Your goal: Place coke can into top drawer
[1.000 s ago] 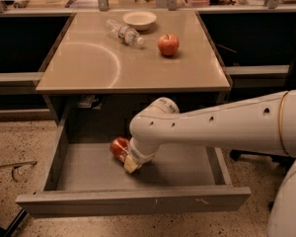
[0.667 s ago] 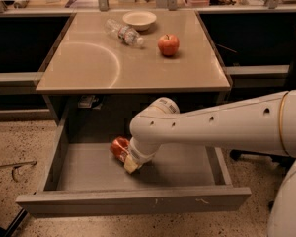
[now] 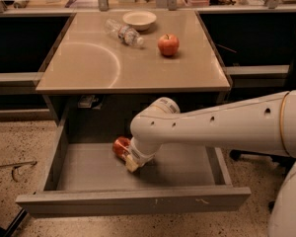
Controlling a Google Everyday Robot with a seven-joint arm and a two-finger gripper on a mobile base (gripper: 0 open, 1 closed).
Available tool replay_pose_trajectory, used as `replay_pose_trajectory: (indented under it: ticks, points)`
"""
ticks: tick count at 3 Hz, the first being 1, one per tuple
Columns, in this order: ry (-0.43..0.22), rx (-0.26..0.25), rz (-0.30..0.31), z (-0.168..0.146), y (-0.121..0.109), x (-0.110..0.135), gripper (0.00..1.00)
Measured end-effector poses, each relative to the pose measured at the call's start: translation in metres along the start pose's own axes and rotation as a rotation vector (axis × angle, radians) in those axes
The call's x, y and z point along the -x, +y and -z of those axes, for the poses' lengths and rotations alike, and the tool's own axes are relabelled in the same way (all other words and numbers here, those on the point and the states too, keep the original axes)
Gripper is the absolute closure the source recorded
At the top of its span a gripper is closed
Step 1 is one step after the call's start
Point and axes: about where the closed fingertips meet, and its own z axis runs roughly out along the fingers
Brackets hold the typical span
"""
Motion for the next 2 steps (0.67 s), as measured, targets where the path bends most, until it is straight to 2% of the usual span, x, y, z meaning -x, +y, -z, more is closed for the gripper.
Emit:
replay_pose_trajectory:
  ticks: [1,2]
  points:
    - [0.000,0.000,0.000,0.0000,0.0000,0.0000,0.00]
    - [0.000,0.000,0.000,0.0000,0.0000,0.0000,0.00]
